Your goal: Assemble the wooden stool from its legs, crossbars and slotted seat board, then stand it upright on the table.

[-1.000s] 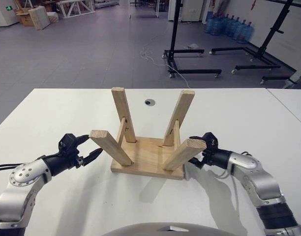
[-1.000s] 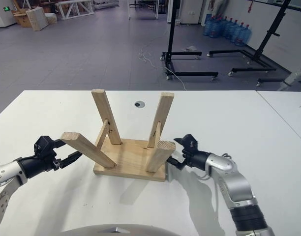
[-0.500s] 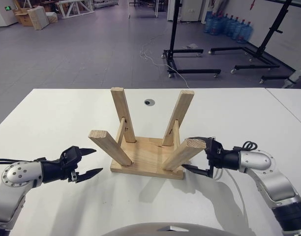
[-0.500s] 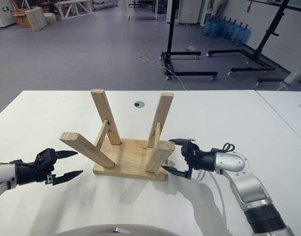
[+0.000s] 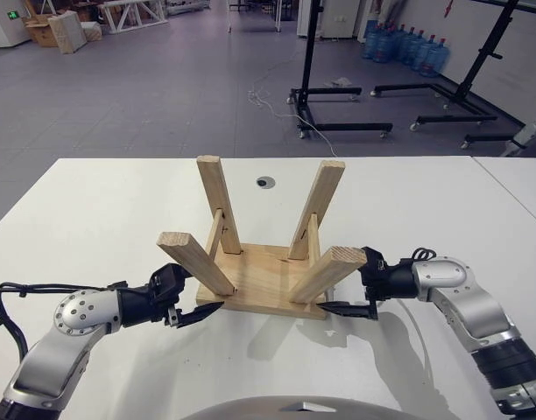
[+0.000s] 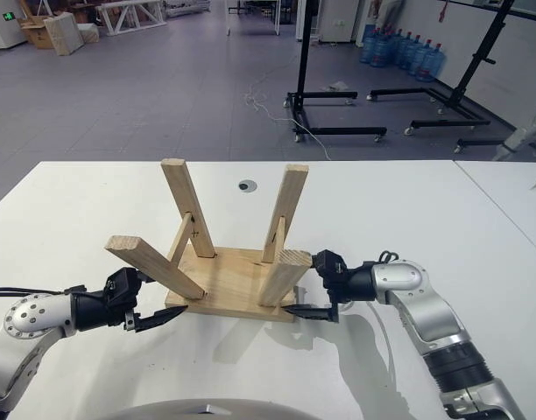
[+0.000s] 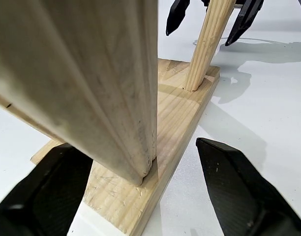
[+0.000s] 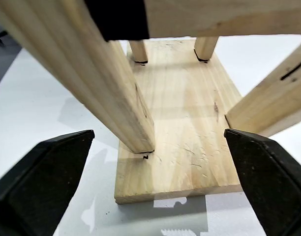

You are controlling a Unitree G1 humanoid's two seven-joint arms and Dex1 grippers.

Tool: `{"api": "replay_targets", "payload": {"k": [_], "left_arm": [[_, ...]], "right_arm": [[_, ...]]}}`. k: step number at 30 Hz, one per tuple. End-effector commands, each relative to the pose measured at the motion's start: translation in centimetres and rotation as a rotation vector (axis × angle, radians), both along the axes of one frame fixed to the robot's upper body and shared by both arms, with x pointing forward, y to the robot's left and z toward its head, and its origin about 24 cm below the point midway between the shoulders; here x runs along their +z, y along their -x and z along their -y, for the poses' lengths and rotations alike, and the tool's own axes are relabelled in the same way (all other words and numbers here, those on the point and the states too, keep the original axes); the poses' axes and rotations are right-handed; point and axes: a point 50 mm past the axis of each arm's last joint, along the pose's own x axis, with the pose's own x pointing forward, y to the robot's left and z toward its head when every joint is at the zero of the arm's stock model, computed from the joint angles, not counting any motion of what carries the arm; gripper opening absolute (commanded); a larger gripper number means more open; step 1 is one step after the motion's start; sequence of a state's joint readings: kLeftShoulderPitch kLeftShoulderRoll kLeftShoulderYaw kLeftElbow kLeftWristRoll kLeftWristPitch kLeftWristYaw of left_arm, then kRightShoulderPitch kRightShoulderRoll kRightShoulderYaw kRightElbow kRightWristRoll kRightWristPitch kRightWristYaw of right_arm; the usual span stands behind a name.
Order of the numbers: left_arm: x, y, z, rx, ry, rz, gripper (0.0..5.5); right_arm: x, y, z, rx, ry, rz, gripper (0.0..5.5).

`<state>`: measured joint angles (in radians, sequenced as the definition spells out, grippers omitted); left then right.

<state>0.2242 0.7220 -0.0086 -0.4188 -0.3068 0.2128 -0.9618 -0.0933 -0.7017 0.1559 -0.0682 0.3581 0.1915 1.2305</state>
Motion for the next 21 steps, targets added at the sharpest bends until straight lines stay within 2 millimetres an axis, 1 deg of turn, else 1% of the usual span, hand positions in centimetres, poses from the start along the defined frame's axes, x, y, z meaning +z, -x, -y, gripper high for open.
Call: {"api": "replay_targets", "payload": {"k": [1, 5, 9, 11, 14, 17, 19, 21], "left_arm": [[-0.7, 0.0, -0.1, -0.006, -0.016, -0.027, 3.64], [-1.0, -0.1, 0.0, 0.005, 0.029, -0.043, 3.06], [-2.1, -0.9, -0.3, 0.014, 0.008, -0.057, 2.48], [-2.6, -1.3, -0.4, 0.009, 0.0, -0.064, 2.2], [-3.0, -1.6, -0.4, 0.005, 0.034, -0.083, 1.72], [-2.9, -1.6, 0.2, -0.052, 0.053, -0.091, 1.32], [-2.8, -1.4, 0.6, -0.094, 0.07, -0.09, 1.25], [-2.8, -1.0, 0.9, -0.111, 0.131, -0.11, 1.23]], "right_arm": [[-0.1, 0.0, -0.3, 0.029, -0.022, -0.017, 4.25], [-0.4, -0.2, -0.9, 0.066, -0.045, -0.028, 3.53], [-0.6, -0.2, -1.6, 0.075, -0.065, -0.027, 2.79], [-0.9, -0.1, -1.7, 0.081, -0.066, -0.026, 2.45], [-1.2, 0.1, -1.8, 0.105, -0.065, -0.028, 1.89], [-1.0, 0.3, -1.5, 0.115, -0.081, -0.035, 1.26], [-0.9, 0.3, -1.4, 0.121, -0.083, -0.036, 1.13], [-0.6, 0.1, -1.3, 0.129, -0.092, -0.042, 1.13]]}}
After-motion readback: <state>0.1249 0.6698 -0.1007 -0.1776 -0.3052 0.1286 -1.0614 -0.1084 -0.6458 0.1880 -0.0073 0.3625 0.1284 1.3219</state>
